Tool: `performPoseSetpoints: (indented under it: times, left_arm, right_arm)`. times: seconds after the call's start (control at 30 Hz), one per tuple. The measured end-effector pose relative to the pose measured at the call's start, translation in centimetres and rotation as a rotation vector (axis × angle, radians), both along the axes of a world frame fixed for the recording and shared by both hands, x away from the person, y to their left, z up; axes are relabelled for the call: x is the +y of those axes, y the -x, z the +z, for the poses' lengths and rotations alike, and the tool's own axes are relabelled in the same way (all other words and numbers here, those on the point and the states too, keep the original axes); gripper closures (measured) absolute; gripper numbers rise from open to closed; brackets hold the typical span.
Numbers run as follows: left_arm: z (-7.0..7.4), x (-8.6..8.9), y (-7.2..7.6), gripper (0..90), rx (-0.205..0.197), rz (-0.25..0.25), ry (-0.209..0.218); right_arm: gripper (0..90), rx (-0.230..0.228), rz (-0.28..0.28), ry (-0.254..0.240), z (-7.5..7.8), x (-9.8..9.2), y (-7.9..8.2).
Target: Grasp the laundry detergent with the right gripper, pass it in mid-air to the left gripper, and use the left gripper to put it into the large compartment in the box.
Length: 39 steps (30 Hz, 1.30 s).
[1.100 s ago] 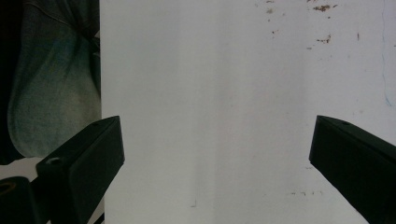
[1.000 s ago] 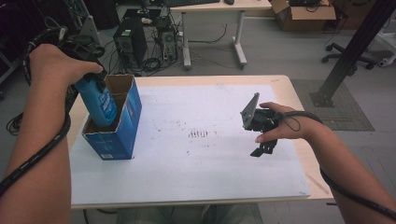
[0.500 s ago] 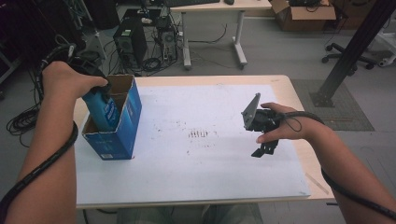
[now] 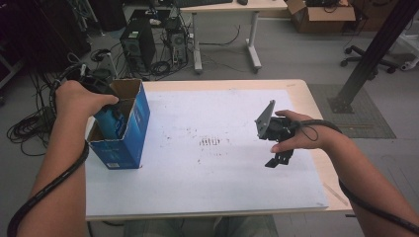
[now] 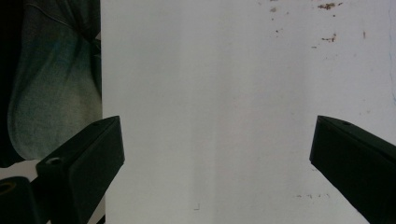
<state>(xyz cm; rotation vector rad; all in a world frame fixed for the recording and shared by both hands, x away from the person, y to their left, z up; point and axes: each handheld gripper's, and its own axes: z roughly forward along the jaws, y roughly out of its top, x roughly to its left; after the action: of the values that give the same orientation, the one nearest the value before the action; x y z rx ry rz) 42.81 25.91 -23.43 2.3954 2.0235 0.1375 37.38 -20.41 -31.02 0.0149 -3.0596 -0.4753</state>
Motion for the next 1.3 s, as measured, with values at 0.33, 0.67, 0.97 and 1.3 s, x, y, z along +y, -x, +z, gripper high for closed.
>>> performPoseSetpoints:
  times: [0.33, 0.67, 0.97, 1.3]
  left_arm:
    - [-2.4, 0.5, 0.0, 37.5, 0.014, 0.008, 0.001]
    - [-3.6, 0.4, 0.0, 37.5, 0.012, -0.005, 0.006]
    - [-4.3, 0.1, 0.0, 37.5, 0.019, -0.004, 0.004]
    - [-4.8, 0.1, 0.0, 37.5, 0.014, -0.003, 0.001]
  right_arm:
    - [3.2, 0.010, 0.000, 0.002, -0.5, 0.2, 0.0]
    - [3.2, 0.013, 0.006, 0.003, -0.8, 0.6, 0.0]
    - [3.2, 0.014, 0.001, 0.000, -0.8, 0.5, 0.1]
    - [3.2, 0.017, -0.001, -0.002, -1.1, 0.3, 0.1]
